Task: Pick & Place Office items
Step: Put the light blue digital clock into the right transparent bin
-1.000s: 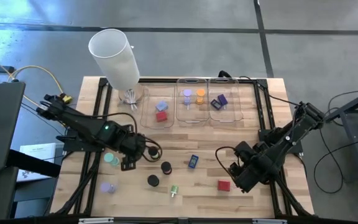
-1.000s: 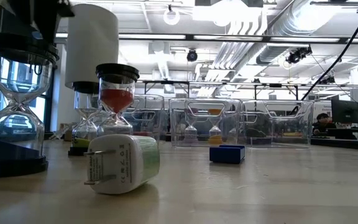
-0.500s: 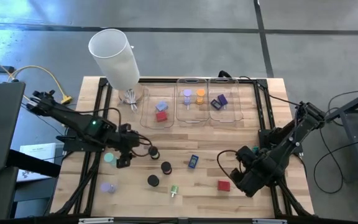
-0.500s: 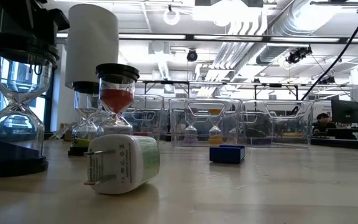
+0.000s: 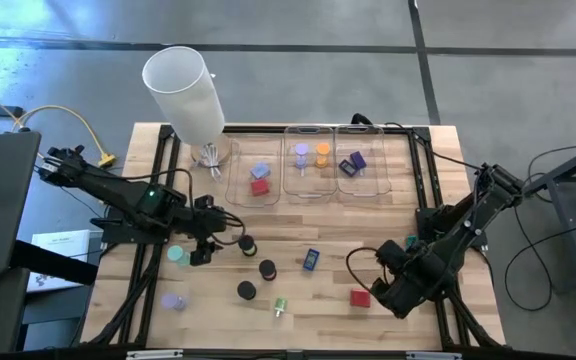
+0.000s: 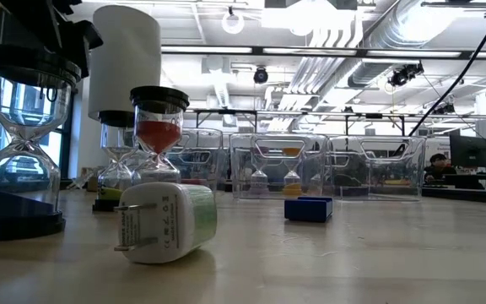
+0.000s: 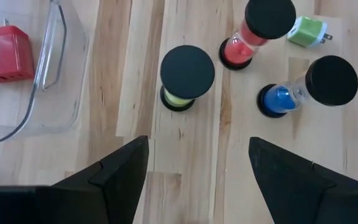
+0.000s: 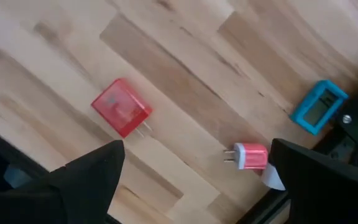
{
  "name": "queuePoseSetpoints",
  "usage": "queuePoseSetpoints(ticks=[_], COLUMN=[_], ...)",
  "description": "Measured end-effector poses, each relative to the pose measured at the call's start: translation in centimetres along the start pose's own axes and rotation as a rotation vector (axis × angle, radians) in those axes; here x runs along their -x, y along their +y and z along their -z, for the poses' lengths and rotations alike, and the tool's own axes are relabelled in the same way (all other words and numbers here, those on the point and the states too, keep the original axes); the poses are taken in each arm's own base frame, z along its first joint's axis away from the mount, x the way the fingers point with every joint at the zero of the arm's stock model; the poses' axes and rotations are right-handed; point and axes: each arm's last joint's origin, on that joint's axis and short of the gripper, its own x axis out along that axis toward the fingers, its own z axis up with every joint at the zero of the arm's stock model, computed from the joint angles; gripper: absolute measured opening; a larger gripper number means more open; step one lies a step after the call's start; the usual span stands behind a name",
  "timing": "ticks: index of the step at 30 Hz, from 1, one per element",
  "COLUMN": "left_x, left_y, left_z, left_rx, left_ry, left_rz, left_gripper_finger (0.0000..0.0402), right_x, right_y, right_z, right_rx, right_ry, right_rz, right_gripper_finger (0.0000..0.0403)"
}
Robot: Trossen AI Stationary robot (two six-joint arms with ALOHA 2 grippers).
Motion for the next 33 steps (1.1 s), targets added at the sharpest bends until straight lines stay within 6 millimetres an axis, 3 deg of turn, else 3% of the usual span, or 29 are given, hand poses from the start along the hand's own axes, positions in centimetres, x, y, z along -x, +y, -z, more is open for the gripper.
queuePoseSetpoints(ticks=[11,15,22,33], left_x=[0.0,0.0,0.0,0.0], left_y=[-0.2,-0.2,-0.4,-0.4], left_z=[-0.3,-0.4,-0.3,-0.2], left_rx=[-0.048,-0.054,-0.061,-0.064], left_ry=[-0.029,-0.034,-0.033,-0.032], left_rz=[0.021,0.023,0.028,0.03], left_gripper_finger=[0.0271,0.0271,0.0271,0.0271], right_x=[-0.1,0.0,-0.3,-1.4], right_y=[0.3,0.5,1.7,1.5], right_z=[0.5,0.9,1.8,2.0], right_rx=[-0.091,-0.151,-0.103,-0.385], right_ry=[0.177,0.196,0.179,0.246], right_rz=[-0.005,-0.019,-0.106,0.085], right_gripper_finger=[0.0395,0.0395,0.0395,0.0395])
